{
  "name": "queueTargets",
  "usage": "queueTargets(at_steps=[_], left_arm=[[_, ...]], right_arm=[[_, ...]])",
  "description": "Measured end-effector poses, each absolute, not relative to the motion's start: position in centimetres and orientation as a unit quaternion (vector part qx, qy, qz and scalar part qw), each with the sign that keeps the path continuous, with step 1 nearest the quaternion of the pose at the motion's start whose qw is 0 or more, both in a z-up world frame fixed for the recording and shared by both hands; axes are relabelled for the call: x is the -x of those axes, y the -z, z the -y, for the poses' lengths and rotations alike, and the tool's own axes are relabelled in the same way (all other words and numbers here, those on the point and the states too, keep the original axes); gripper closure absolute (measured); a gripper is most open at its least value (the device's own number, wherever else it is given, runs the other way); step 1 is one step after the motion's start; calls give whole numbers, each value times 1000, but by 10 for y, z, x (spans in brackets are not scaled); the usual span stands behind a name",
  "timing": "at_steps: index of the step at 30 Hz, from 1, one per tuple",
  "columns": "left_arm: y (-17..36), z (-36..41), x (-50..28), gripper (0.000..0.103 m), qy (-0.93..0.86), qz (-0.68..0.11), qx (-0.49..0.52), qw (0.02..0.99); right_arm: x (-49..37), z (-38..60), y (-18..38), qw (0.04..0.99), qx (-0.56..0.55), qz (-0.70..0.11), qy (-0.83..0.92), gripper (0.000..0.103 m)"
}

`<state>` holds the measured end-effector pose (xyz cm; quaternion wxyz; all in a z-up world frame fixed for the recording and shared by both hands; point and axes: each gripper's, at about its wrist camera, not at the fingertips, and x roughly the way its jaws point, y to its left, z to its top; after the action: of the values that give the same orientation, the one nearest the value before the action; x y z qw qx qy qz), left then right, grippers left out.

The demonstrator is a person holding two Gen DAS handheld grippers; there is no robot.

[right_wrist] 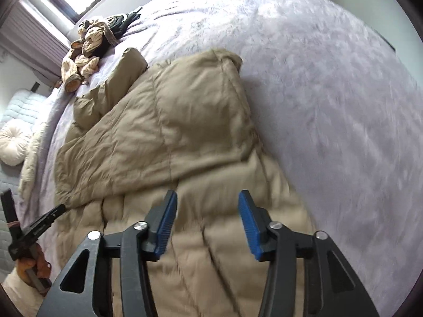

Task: Fold large clothes

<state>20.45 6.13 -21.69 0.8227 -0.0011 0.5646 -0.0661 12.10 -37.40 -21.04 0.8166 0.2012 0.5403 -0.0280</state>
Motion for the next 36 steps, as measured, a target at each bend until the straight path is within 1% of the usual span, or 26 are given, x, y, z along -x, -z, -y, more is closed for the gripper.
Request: queueTargets(at_steps=[2, 4, 7, 8, 9, 10, 12, 17, 18, 19, 22, 28, 30, 36], left_arm=[[213, -61, -190, 86, 53, -567, 3, 822], [208, -60, -175, 86, 36, -568, 11, 822], [206, -60, -159, 86, 19, -572, 30, 820], [206, -59, -154, 70, 13, -574, 35, 818], [206, -59, -147, 44, 3, -578, 40, 815], [204, -59, -143, 0, -8, -578, 40, 815], [195, -58, -129, 1, -25, -558, 41, 829], [183, -57, -111, 1, -29, -568, 54, 821], [180, -57, -109, 1, -31, -568, 56, 821], [176, -58, -106, 1, -35, -569, 54, 820], [165, -61, -97, 1, -41, -566, 44, 822], [158, -77, -76, 1, -15, -574, 38, 818], [155, -82, -66, 1, -16, -577, 23, 817], [156, -101, -34, 1, 27, -604, 19, 796]], right_arm=[[-109, 377, 211, 810, -212, -546, 19, 43], [-100, 381, 213, 801, -225, -555, 7, 38], [-88, 384, 215, 787, -241, -567, -7, 32], [-85, 384, 216, 786, -242, -569, -9, 31], [-83, 385, 216, 783, -244, -572, -12, 30], [-80, 385, 216, 781, -246, -574, -15, 28], [-76, 386, 217, 776, -251, -578, -21, 28], [-69, 383, 210, 776, -247, -580, -30, 28], [-68, 382, 207, 777, -247, -578, -30, 24], [-66, 380, 203, 779, -246, -576, -30, 18], [-59, 375, 185, 793, -243, -557, -25, 17], [-39, 352, 163, 804, -255, -536, -38, 16], [-30, 342, 165, 790, -279, -543, -51, 16], [2, 311, 170, 759, -322, -563, -55, 16]])
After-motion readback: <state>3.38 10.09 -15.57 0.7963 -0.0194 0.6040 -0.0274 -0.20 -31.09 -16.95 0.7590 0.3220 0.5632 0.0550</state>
